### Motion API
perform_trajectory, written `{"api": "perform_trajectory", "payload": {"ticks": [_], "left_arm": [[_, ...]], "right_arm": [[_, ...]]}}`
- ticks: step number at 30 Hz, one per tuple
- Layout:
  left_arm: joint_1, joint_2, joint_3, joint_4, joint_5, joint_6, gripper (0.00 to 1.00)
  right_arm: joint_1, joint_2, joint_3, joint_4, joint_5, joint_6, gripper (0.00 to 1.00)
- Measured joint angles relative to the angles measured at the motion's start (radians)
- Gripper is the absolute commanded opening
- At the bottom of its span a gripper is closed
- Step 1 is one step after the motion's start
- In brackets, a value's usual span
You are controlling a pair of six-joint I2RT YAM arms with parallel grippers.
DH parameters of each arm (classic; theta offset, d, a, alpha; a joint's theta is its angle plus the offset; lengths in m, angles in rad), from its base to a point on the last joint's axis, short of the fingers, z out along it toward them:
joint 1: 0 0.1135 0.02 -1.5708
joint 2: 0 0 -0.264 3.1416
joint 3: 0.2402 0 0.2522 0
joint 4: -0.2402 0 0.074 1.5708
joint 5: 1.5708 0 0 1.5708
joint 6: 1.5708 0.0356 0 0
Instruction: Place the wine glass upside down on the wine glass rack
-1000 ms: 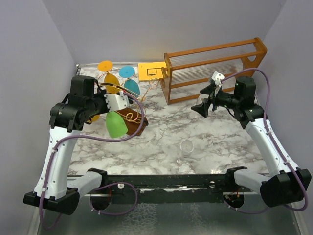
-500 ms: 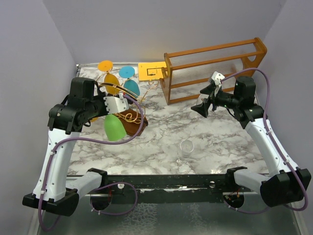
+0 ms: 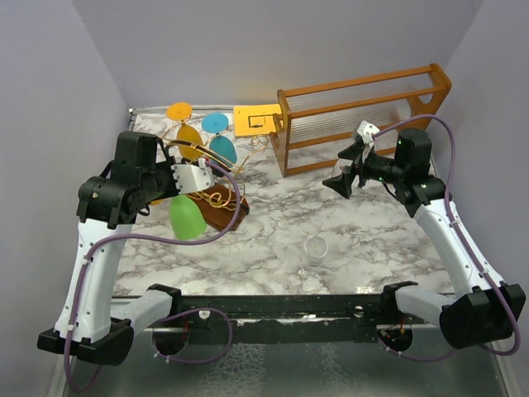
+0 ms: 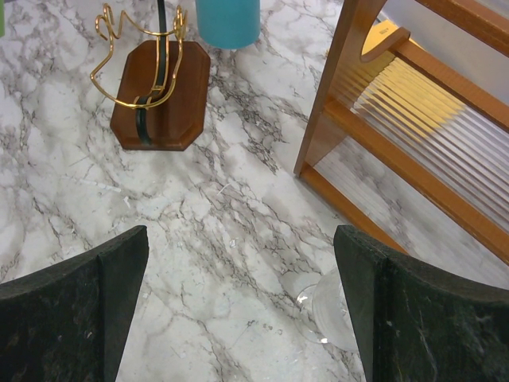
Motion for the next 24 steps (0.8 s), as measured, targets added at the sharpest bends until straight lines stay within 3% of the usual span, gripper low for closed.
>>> {"api": "perform_trajectory", "payload": {"ticks": [16, 24], "left_arm": [[0.000, 0.003, -0.069, 0.041, -0.071, 0.005, 0.00], [0.000, 0.003, -0.069, 0.048, -0.069, 0.005, 0.09]], "right_arm": [[0.000, 0.000, 0.000, 0.000, 0.000, 0.000, 1.00], [0.000, 0.000, 0.000, 0.000, 0.000, 0.000, 1.00]]}}
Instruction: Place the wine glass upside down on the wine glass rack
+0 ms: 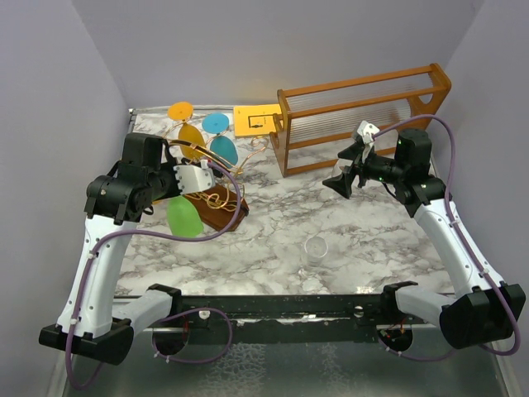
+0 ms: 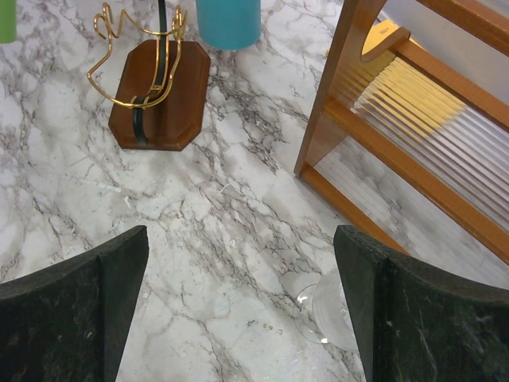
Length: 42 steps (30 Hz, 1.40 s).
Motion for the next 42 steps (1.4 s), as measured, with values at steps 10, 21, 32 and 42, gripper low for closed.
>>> {"api": "perform_trajectory", "payload": {"ticks": [10, 21, 32, 42], "left_arm": [[0.000, 0.000, 0.000, -0.007, 0.012, 0.000, 0.30], [0.000, 0.000, 0.007, -0.056, 0.049, 0.005, 0.48], [0.000, 0.000, 0.047, -0.104, 0.064, 0.003, 0.66], [0.000, -0.008, 0.142, -0.002, 0.236, -0.225, 0.99]], "right_arm": [[0.000, 0.005, 0.000, -0.001, 0.000, 0.000, 1.00], [0.000, 0.005, 0.000, -0.003, 0.000, -0.001, 1.00], [0.000, 0.020, 0.029, -0.074, 0.016, -0.061, 0.99], [0.017, 0.052, 0.214, -0.327, 0.036, -0.196, 1.00]]}}
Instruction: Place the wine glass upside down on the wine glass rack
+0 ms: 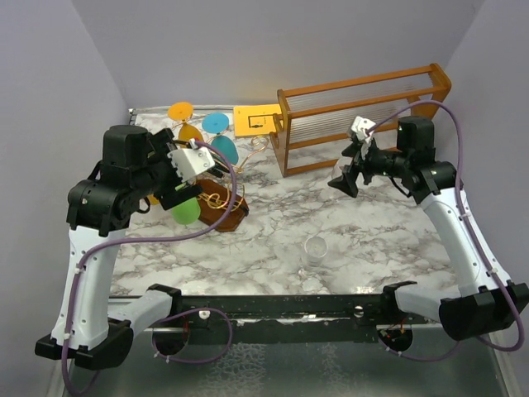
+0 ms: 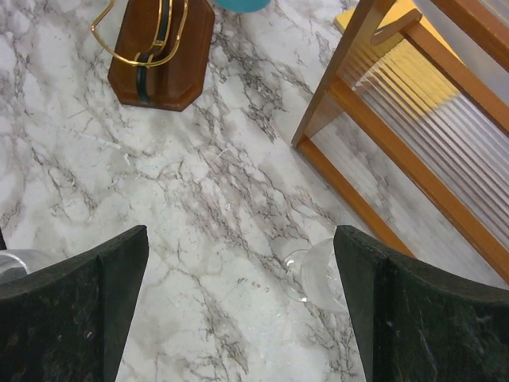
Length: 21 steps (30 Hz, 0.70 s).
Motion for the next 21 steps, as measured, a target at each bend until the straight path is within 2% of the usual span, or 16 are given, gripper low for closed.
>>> {"api": "perform_trajectory", "payload": {"ticks": [6, 10, 15, 21], "left_arm": [[0.000, 0.003, 0.010, 0.106, 0.008, -0.128, 0.99], [0.000, 0.011, -0.015, 0.160, 0.007, -0.160, 0.99], [0.000, 0.035, -0.056, 0.203, -0.011, -0.173, 0.99], [0.000, 0.055, -0.063, 0.224, -0.037, -0.175, 0.99]], "right_arm": [[0.100, 0.008, 0.057, -0.183, 0.070, -0.068, 0.97], [0.232, 0.007, 0.047, -0.306, 0.092, -0.124, 0.92], [0.392, 0.011, -0.004, -0.371, 0.117, -0.148, 0.84], [0.462, 0.013, -0.058, -0.402, 0.177, -0.164, 0.70]]}}
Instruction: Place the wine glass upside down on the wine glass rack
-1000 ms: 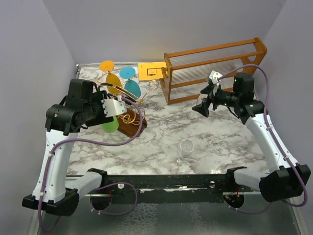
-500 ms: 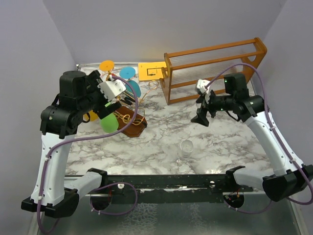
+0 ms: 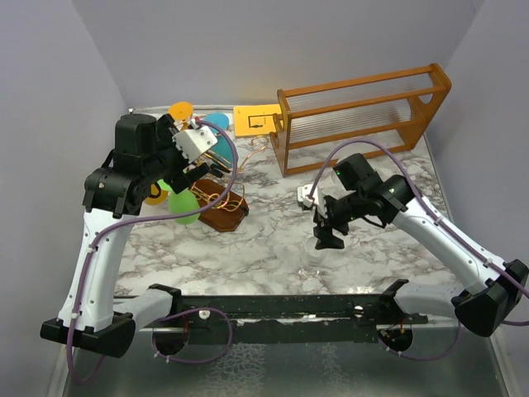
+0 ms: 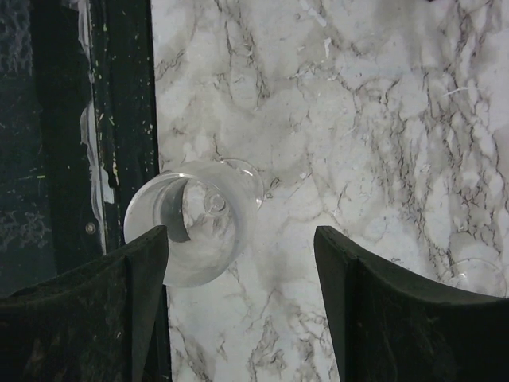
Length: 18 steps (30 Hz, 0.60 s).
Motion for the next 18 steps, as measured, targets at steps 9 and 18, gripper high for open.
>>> {"api": "perform_trajectory", "payload": {"ticks": [9, 18], "left_arm": [[0.000, 0.006, -0.008, 0.033, -0.043, 0.000, 0.99], [0.000, 0.018, -0.034, 0.053, -0.095, 0.016, 0.99]], "right_arm": [[0.060, 0.061, -0.017, -0.015, 0.110, -0.008, 0.45], [0.115, 0.110, -0.003, -0.025, 0.169, -0.018, 0.09]]}}
